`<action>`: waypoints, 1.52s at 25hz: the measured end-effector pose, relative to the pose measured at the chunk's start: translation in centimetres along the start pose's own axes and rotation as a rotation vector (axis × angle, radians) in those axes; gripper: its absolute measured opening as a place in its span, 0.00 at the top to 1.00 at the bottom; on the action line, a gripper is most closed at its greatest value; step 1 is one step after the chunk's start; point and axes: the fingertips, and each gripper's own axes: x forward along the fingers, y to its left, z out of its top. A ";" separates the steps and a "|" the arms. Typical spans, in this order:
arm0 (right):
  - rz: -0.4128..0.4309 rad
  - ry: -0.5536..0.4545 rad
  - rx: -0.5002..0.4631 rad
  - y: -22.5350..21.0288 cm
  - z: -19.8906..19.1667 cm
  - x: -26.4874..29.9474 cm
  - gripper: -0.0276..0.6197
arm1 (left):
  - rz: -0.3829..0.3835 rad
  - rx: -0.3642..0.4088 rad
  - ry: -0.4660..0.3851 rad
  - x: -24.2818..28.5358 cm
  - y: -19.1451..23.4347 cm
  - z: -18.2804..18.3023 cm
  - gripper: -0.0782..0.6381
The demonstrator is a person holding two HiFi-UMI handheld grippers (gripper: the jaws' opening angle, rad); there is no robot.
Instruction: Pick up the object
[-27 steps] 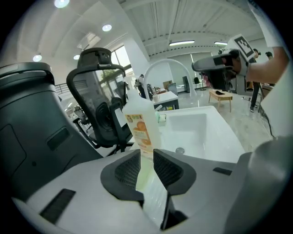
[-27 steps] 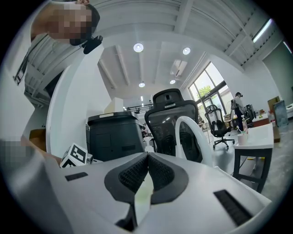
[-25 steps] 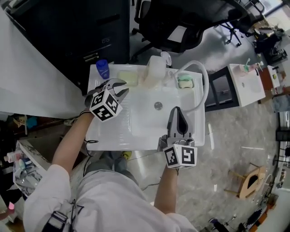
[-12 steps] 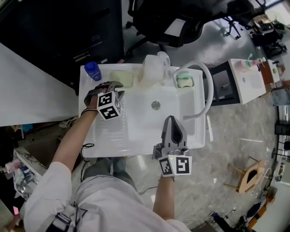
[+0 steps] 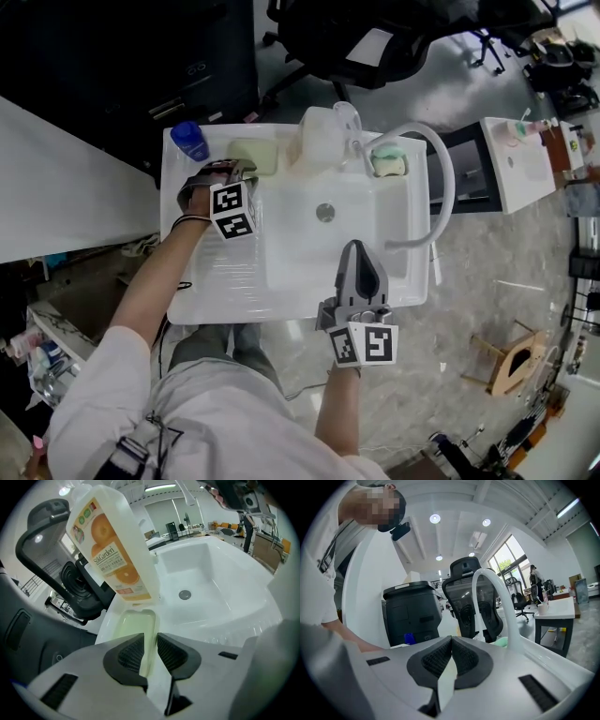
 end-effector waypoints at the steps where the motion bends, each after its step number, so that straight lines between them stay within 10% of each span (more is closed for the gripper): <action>1: -0.003 0.000 0.002 -0.1 -0.1 0.0 0.95 | 0.001 0.008 0.004 0.2 -0.1 -0.1 0.76; 17: 0.018 0.015 -0.013 0.8 0.2 -0.3 0.95 | 0.023 -0.020 -0.025 -0.8 -0.3 0.7 0.83; 38: 0.098 -0.026 -0.085 5.9 4.0 -7.2 0.95 | 0.267 -0.439 -0.363 -20.9 -0.3 6.0 0.83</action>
